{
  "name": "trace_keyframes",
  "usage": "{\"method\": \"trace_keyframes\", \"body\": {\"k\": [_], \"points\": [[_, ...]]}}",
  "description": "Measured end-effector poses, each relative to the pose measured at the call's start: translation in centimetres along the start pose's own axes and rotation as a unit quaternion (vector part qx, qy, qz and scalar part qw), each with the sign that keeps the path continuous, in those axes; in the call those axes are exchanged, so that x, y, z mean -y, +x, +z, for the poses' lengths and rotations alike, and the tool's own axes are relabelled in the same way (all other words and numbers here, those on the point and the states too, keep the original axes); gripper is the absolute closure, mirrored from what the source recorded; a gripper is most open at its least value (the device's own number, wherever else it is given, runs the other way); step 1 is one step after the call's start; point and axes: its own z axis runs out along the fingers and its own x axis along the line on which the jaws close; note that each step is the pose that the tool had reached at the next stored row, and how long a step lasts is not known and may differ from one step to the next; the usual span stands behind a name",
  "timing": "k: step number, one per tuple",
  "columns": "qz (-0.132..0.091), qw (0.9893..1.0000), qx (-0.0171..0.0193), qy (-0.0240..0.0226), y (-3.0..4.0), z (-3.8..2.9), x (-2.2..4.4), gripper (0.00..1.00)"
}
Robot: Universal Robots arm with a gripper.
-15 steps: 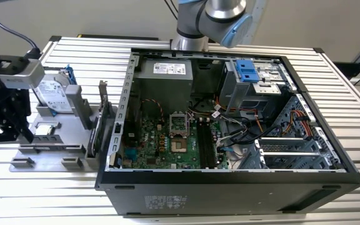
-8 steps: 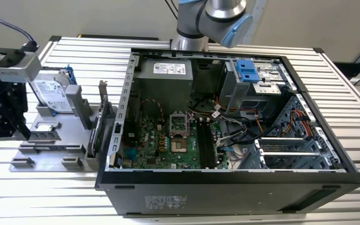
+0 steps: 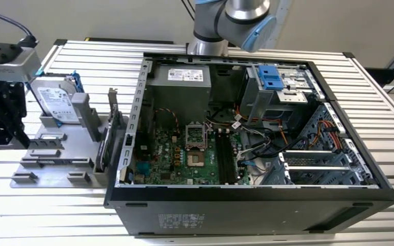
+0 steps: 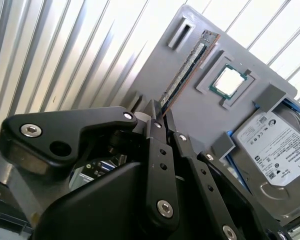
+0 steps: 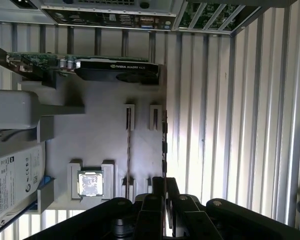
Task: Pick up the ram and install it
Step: 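Pick up the ram and move it above insertion slot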
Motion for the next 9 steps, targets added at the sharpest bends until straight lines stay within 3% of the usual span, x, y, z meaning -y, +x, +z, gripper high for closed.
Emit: {"method": "trace_keyframes", "body": {"k": [9], "points": [[0.0,1.0,0.0,0.0,-0.07,-1.38,-0.01,1.0]]}}
